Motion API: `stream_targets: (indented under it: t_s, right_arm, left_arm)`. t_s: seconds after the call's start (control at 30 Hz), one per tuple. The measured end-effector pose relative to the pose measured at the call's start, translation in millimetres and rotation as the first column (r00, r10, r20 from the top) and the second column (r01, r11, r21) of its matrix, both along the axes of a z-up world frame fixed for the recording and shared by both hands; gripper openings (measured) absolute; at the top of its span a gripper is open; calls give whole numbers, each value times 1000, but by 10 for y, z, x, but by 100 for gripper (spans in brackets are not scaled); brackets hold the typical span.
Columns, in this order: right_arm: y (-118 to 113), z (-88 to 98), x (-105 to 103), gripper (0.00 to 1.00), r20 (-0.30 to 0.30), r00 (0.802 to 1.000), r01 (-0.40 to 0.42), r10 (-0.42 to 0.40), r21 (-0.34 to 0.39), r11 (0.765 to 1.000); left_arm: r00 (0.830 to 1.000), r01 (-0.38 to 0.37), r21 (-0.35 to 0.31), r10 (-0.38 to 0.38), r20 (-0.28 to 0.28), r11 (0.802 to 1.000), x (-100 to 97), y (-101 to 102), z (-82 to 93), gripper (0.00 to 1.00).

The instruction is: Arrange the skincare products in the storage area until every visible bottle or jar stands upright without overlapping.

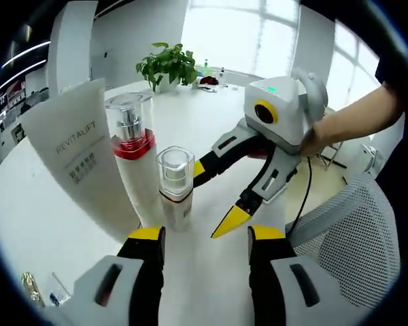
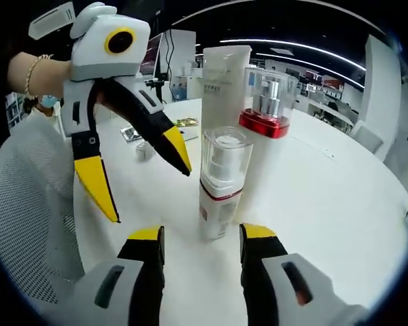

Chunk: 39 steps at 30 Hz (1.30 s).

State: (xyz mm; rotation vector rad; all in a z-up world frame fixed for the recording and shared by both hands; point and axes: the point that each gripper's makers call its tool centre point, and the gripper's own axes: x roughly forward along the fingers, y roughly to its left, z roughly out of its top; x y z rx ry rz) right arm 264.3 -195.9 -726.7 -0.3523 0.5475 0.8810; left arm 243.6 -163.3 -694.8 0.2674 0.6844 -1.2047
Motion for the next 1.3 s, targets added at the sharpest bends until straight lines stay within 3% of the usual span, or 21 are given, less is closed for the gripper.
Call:
stream_targets:
  t_s: [0.17, 0.33, 0.6, 0.93, 1.3]
  right_arm:
    - [12, 54, -95, 49, 5, 1000, 16, -16, 5, 1000]
    - [42, 125, -177, 54, -1, 999, 51, -51, 37, 998]
    - [168, 340, -321, 61, 2, 996, 89, -90, 83, 993]
    - [342, 462, -500, 65, 10, 995, 99, -100, 112, 989]
    - [455, 609, -632, 77, 2, 991, 129, -131, 142, 981]
  left_arm:
    - [999, -38, -9, 38, -11, 999, -82, 103, 56, 49]
    - [996, -87, 8, 88, -23, 996, -139, 297, 44, 61]
    - [990, -139, 5, 139, -23, 990, -280, 589, 111, 65]
    - [979, -202, -33, 202, -17, 979, -464, 877, 274, 73]
    - [954, -294, -52, 290, -74, 954, -659, 1171, 264, 76]
